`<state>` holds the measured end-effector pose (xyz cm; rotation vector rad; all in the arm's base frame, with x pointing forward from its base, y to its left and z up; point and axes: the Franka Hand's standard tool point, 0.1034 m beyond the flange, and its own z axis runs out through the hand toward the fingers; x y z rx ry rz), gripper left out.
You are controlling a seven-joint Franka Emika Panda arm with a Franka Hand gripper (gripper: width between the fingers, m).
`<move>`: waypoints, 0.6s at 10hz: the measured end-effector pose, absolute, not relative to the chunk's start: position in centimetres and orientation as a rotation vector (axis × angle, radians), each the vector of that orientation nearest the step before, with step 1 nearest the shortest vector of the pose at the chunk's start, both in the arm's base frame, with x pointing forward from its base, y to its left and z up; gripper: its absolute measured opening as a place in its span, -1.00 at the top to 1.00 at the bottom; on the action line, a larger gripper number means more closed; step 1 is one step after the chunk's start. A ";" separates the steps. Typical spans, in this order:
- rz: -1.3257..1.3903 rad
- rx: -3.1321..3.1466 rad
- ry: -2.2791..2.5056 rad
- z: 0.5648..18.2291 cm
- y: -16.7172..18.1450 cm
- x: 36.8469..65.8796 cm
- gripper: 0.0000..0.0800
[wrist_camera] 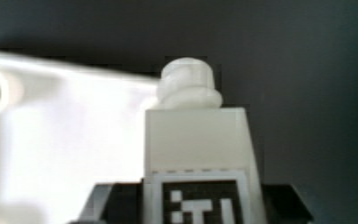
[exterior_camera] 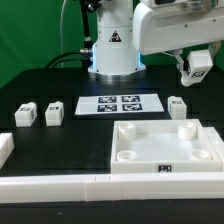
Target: Assemble one leg
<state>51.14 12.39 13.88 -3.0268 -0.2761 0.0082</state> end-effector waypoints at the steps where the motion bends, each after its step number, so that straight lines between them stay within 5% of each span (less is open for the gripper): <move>1: -0.122 -3.024 -0.286 14.0 12.2 52.1 0.28; 6: -0.253 -3.008 -0.316 13.7 11.4 54.6 0.28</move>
Offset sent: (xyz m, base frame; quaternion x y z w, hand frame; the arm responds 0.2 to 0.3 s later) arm 0.0540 -0.0111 -0.0062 0.0188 0.0126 -0.0299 0.9993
